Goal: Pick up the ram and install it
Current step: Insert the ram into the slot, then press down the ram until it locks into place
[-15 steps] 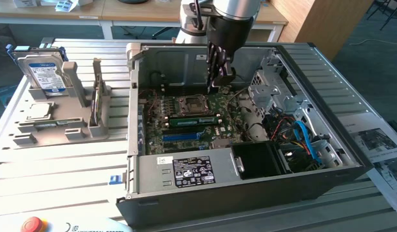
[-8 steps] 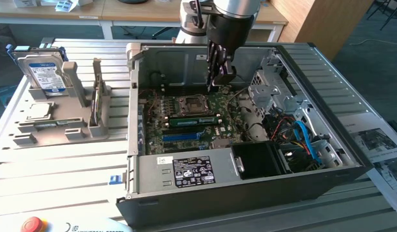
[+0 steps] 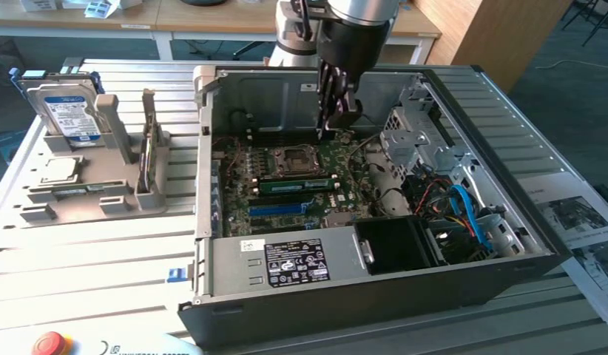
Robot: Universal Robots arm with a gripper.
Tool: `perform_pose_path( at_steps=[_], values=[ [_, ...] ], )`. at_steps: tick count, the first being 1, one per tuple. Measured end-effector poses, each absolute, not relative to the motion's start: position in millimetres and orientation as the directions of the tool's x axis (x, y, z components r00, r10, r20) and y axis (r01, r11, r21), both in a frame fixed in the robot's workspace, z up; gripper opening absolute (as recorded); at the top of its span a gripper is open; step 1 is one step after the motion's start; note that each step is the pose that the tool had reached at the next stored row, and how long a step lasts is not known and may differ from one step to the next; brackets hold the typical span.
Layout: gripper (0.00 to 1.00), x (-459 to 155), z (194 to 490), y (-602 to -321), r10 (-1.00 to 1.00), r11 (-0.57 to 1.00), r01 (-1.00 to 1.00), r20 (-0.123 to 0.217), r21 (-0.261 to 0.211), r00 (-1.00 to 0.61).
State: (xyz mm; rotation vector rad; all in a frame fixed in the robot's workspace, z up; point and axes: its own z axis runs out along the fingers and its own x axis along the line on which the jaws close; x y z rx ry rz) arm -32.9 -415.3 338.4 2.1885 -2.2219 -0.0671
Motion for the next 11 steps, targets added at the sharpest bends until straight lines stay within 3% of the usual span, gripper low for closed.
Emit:
perform_pose_path(
  at_steps=[11],
  values=[
    [0.31,-32.9,338.9,-415.3,-1.0,0.015,-0.999,-0.014,0.046,-0.015]
  ],
)
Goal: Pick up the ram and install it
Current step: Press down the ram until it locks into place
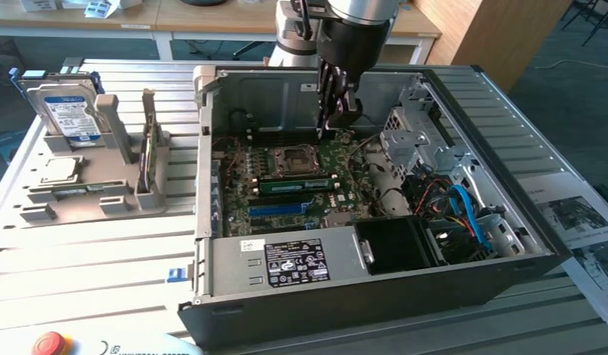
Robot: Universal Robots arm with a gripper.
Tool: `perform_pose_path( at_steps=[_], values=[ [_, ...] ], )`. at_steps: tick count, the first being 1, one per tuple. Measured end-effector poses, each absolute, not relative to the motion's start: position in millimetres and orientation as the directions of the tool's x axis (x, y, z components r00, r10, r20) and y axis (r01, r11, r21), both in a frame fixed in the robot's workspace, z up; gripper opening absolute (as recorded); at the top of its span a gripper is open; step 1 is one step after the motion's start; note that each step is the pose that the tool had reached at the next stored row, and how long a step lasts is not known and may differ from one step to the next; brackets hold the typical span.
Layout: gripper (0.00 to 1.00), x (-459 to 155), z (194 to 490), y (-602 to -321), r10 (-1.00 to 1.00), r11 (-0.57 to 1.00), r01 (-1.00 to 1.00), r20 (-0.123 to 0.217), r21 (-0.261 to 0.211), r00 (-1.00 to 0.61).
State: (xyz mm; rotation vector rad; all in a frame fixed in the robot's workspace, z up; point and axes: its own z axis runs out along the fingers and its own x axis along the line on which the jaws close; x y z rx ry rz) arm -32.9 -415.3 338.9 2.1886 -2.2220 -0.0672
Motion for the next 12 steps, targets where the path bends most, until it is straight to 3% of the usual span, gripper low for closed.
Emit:
perform_pose_path(
  at_steps=[5,7,9,12],
  values=[
    [0.29,-32.9,338.9,-415.3,-1.0,0.015,-0.999,-0.014,0.046,-0.016],
    [0.17,-32.9,338.9,-415.3,-1.0,0.015,-0.999,-0.014,0.046,-0.016],
    [0.11,-32.9,339.0,-415.3,-1.0,0.015,-0.999,-0.014,0.046,-0.015],
    [0.11,-32.9,339.0,-415.3,-1.0,0.015,-0.999,-0.014,0.046,-0.016]
  ],
)
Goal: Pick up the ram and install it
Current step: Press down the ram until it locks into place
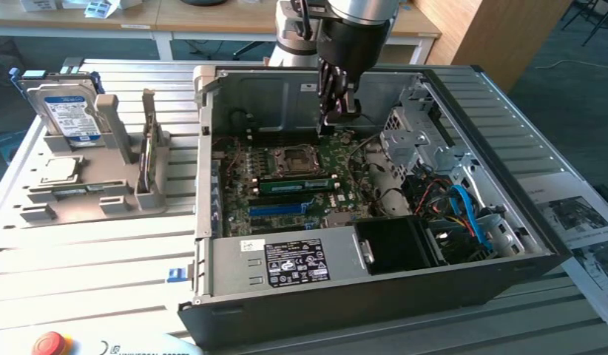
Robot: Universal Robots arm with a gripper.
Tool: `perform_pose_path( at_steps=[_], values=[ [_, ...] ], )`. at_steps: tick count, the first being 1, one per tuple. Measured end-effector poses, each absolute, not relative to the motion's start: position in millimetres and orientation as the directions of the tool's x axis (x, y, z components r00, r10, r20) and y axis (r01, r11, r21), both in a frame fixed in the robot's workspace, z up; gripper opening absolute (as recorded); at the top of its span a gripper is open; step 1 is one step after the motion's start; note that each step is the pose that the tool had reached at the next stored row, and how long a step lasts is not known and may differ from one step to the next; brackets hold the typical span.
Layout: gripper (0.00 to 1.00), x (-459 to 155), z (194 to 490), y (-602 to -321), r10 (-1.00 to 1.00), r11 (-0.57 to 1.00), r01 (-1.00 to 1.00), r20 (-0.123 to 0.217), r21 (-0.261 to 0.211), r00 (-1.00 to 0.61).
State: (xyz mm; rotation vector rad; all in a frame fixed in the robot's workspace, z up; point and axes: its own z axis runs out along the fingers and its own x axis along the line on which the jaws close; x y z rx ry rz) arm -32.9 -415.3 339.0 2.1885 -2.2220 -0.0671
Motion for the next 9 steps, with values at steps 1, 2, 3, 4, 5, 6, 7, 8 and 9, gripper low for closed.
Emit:
perform_pose_path(
  at_steps=[1,2,3,4,5,6,7,8,9],
  values=[
    [0.11,-32.9,339.0,-415.3,-1.0,0.015,-0.999,-0.014,0.046,-0.016],
    [0.11,-32.9,339.0,-415.3,-1.0,0.015,-0.999,-0.014,0.046,-0.016],
    [0.11,-32.9,339.0,-415.3,-1.0,0.015,-0.999,-0.014,0.046,-0.015],
    [0.11,-32.9,339.0,-415.3,-1.0,0.015,-0.999,-0.014,0.046,-0.016],
    [0.11,-32.8,339.0,-415.3,-1.0,0.015,-0.999,-0.014,0.046,-0.016],
    [0.11,-32.2,339.1,-415.3,-1.0,0.015,-0.999,-0.014,0.046,-0.015],
    [0.11,-31.1,339.1,-415.3,-1.0,0.015,-0.999,-0.014,0.046,-0.015],
    [0.11,-29.3,339.1,-415.3,-1.0,0.015,-0.999,-0.014,0.046,-0.016],
    [0.11,-27.2,339.1,-415.3,-1.0,0.015,-0.999,-0.014,0.046,-0.016]
  ],
)
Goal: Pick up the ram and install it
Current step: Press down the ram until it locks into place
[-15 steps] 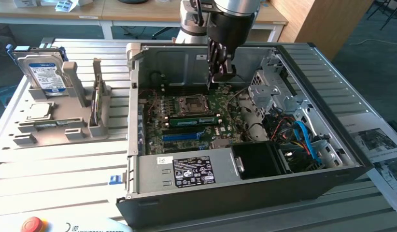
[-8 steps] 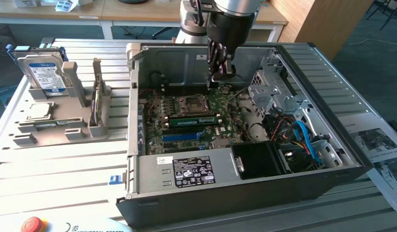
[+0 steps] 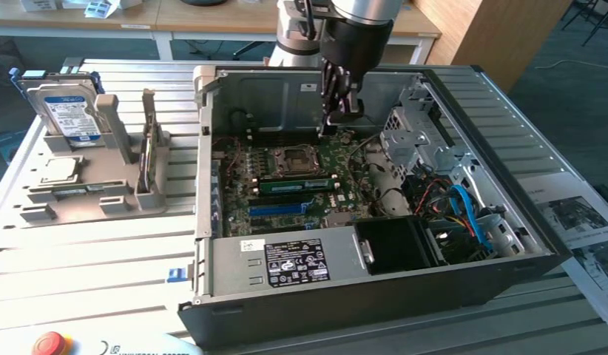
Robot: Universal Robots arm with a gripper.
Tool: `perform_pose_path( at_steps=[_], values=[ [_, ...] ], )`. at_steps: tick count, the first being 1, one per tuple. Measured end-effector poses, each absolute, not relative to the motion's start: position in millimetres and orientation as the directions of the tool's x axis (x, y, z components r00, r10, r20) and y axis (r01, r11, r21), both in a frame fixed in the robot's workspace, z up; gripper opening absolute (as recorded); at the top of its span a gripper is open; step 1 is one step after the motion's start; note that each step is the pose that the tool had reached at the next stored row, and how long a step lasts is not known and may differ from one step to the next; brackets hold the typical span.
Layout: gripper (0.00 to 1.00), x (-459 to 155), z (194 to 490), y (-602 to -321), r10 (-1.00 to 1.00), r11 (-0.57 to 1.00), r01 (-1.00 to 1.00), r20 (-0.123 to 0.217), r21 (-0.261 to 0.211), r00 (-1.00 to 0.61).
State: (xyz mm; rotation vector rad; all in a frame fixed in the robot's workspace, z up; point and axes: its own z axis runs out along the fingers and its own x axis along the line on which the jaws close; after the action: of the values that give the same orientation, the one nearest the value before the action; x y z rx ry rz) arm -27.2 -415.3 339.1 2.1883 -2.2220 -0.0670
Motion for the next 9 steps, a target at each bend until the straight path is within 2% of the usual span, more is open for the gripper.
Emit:
perform_pose_path(
  at_steps=[9],
  values=[
    [0.11,-8,339,-415,-1.0,0.015,-0.999,-0.014,0.046,-0.015]
  ],
)
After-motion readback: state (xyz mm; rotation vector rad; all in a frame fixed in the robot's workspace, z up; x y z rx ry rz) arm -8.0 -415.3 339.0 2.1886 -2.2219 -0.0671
